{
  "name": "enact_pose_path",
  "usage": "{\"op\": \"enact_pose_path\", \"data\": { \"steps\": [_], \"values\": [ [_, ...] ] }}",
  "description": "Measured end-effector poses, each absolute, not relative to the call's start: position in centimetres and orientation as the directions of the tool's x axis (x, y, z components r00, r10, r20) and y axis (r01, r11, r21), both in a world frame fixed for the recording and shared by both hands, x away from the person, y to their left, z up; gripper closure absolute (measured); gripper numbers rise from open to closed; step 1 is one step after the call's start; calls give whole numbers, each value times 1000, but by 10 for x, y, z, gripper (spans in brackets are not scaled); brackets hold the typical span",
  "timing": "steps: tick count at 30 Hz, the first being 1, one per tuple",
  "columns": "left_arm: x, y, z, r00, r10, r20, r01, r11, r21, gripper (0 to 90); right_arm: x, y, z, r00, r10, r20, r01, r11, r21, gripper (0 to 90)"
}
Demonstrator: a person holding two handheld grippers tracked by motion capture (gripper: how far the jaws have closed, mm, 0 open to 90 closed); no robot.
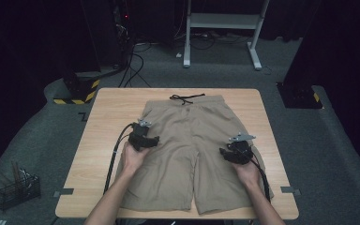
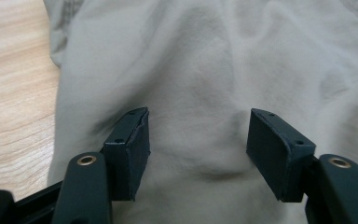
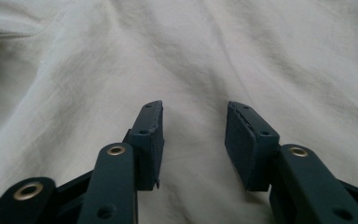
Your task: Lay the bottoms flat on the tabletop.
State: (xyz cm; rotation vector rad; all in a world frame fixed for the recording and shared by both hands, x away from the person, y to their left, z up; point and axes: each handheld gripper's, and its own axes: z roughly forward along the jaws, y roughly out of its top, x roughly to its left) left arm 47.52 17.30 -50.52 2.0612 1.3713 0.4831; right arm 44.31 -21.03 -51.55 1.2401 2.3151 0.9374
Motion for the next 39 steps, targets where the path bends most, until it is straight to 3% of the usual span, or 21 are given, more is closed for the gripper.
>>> {"op": "enact_pose_path", "data": {
  "steps": [9, 12, 21, 25, 28, 32, 35, 39],
  "values": [
    [493, 170, -510, 421, 907, 5, 703, -330, 631, 380, 440, -203, -518, -560, 828, -13, 583, 405, 704, 506],
    [501, 169, -510, 424, 906, 2, 705, -332, 627, 376, 439, -200, -519, -566, 825, -17, 569, 405, 715, 543],
    [524, 168, -509, 410, 912, -4, 721, -321, 615, 369, 448, -196, -522, -550, 835, -18, 559, 383, 736, 525],
    [538, 171, -508, 426, 905, 0, 726, -342, 597, 293, 462, -194, -522, -534, 845, -13, 567, 370, 736, 528],
    [546, 171, -507, 397, 918, 2, 749, -326, 577, 287, 468, -193, -522, -532, 847, -9, 569, 365, 737, 527],
    [542, 172, -504, 372, 928, 25, 759, -320, 567, 285, 474, -192, -522, -530, 848, -11, 567, 364, 738, 524],
    [523, 173, -498, 385, 915, 118, 674, -366, 642, 349, 475, -191, -522, -522, 853, -14, 570, 361, 739, 524],
    [500, 182, -487, 399, 913, 84, 643, -344, 685, 342, 476, -190, -522, -515, 857, -11, 574, 354, 738, 538]
  ]
}}
